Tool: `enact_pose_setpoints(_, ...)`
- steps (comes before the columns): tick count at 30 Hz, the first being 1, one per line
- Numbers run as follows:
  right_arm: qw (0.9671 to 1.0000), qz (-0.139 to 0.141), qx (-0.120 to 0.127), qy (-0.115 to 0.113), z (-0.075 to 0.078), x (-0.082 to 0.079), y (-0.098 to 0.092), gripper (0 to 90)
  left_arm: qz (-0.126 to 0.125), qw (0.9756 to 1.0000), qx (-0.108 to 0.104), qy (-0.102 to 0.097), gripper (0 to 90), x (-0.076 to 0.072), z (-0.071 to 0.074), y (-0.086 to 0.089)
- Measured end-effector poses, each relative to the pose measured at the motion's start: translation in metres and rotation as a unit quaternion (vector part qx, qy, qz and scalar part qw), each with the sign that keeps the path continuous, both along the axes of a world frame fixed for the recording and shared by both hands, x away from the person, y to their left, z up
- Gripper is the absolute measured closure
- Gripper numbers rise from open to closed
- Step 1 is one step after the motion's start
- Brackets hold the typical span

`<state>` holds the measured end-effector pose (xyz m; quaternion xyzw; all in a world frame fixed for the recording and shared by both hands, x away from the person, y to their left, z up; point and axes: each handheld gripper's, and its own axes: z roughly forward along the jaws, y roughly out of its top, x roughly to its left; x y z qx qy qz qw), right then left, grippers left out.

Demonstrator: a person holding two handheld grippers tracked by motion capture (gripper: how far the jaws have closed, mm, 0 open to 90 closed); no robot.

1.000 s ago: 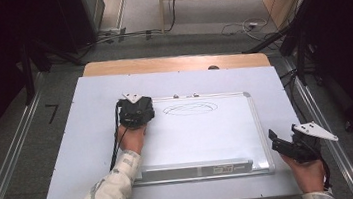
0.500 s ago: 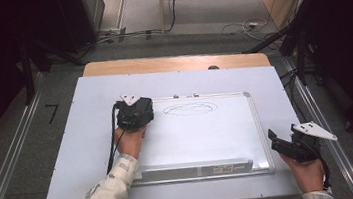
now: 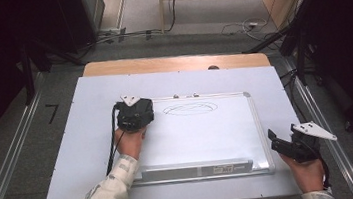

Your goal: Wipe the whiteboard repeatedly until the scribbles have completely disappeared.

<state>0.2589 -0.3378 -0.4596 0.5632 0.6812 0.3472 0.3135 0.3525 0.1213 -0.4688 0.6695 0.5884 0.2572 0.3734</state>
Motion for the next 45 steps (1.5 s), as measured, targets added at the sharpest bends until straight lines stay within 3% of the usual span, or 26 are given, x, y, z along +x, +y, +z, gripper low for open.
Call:
enact_pose_setpoints(12, 1.0000, 0.000, 0.000, 0.000, 0.000, 0.000, 0.000, 18.1, -0.004, 0.9999, -0.004, 0.011, 40.5, 0.004, -0.004, -0.009)
enact_pose_setpoints(21, 1.0000, 0.001, 0.001, -0.001, 0.000, 0.000, 0.000, 18.1, -0.014, 0.9995, 0.004, 0.027, 40.4, 0.012, -0.010, -0.020)
enact_pose_setpoints(30, 1.0000, 0.002, 0.002, -0.001, 0.000, 0.000, 0.000, 18.1, -0.027, 0.9988, 0.014, 0.038, 40.5, 0.023, -0.016, -0.034)
enact_pose_setpoints(36, 1.0000, 0.002, 0.001, -0.003, 0.001, -0.001, -0.001, 18.1, -0.025, 0.9980, 0.033, 0.049, 40.5, 0.031, -0.022, -0.037)
enact_pose_setpoints(45, 1.0000, 0.003, 0.001, -0.004, 0.001, -0.001, -0.001, 18.1, -0.027, 0.9975, 0.050, 0.042, 40.6, 0.032, -0.025, -0.041)
